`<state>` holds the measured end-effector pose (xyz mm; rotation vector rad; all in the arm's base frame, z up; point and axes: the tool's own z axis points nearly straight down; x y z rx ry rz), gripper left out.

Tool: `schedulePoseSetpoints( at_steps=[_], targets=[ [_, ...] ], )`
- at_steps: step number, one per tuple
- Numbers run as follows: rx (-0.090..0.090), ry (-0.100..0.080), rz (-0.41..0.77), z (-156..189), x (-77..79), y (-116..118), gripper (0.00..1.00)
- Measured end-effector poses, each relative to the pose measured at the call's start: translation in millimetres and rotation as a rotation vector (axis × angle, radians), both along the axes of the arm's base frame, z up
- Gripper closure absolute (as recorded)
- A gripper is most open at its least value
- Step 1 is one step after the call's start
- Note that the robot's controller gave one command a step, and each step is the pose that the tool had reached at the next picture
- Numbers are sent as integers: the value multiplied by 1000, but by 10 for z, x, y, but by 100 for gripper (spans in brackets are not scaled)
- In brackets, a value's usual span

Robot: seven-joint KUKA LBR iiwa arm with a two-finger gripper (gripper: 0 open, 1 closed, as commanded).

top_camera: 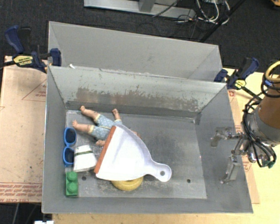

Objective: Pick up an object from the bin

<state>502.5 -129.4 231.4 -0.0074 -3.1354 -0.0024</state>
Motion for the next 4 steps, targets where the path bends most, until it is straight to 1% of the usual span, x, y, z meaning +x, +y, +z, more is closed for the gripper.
schedulePoseSetpoints(
  at_steps=[1,2,3,4],
  targets=[
    [-2,-8,4,45,13,8,0],
    [-2,-11,54,-626,171,326,0],
    [1,-3,286,-814,65,690,0],
    [0,-12,308,-1056,108,1179,0]
  ],
)
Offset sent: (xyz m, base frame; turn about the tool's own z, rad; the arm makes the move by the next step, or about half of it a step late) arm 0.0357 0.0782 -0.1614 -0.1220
